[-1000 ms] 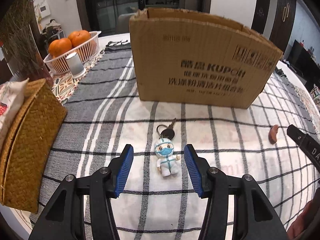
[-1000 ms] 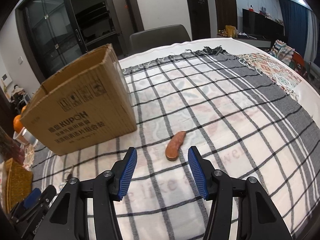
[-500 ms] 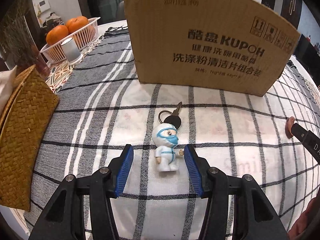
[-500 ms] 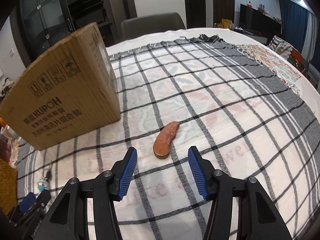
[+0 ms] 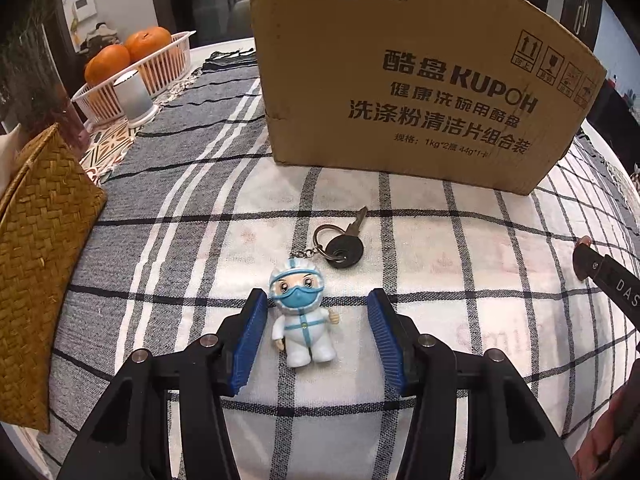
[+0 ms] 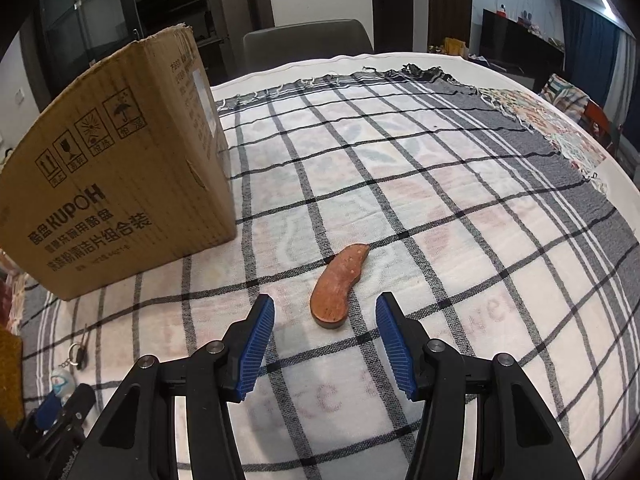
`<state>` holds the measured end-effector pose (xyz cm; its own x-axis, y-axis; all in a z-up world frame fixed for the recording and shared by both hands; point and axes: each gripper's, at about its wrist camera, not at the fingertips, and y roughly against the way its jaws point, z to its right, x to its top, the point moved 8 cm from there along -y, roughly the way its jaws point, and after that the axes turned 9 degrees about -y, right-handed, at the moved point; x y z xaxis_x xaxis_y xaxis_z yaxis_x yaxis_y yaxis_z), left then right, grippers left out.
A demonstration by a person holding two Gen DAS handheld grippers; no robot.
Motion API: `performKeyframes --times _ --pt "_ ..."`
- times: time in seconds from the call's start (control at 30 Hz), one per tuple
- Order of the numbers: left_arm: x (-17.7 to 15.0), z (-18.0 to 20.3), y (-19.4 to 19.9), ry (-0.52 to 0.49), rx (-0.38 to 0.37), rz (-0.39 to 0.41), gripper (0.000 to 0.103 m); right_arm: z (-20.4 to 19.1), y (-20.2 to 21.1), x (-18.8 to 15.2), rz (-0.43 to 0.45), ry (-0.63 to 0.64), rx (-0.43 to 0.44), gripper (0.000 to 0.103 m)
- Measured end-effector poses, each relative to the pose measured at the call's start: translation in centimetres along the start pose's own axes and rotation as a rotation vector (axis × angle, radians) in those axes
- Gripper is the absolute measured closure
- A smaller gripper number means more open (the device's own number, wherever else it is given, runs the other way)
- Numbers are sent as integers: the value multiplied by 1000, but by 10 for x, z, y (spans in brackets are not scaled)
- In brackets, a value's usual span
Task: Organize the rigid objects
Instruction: 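Close the left gripper on the figure keychain while the right gripper grasps the brown wooden piece, then lift the figure keychain and brown wooden piece and carry both over the box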
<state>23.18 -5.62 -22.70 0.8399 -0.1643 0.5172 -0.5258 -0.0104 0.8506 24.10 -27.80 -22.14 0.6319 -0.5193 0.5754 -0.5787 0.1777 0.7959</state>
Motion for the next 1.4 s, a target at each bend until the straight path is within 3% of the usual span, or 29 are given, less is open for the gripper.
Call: performKeyframes --times 0.3,0.63,0.87,0.97,1.03,1.1,1.17,1.4 --pt "-1 3 6 -22 -34 24 54 2 -10 -3 -32 -27 17 49" --pt "2 -3 8 -70 19 65 54 -1 -8 -8 -18 -18 3 49" --pt "6 -3 -2 -57 -5 57 72 -6 -12 -5 -6 3 -16 49" --pt "8 -2 -3 -58 -16 58 77 -4 -13 -4 -1 9 -38 60" --pt "8 -1 -3 -64 -14 59 77 -4 -12 -4 7 17 -47 74" --pt "8 0 -2 -69 -18 61 77 -5 -12 -3 11 32 -49 79" --pt "7 5 0 -81 -25 65 77 -5 -12 -4 11 34 -26 80" --pt "9 28 15 -114 -70 97 77 -6 -4 -8 -13 -27 189 80"
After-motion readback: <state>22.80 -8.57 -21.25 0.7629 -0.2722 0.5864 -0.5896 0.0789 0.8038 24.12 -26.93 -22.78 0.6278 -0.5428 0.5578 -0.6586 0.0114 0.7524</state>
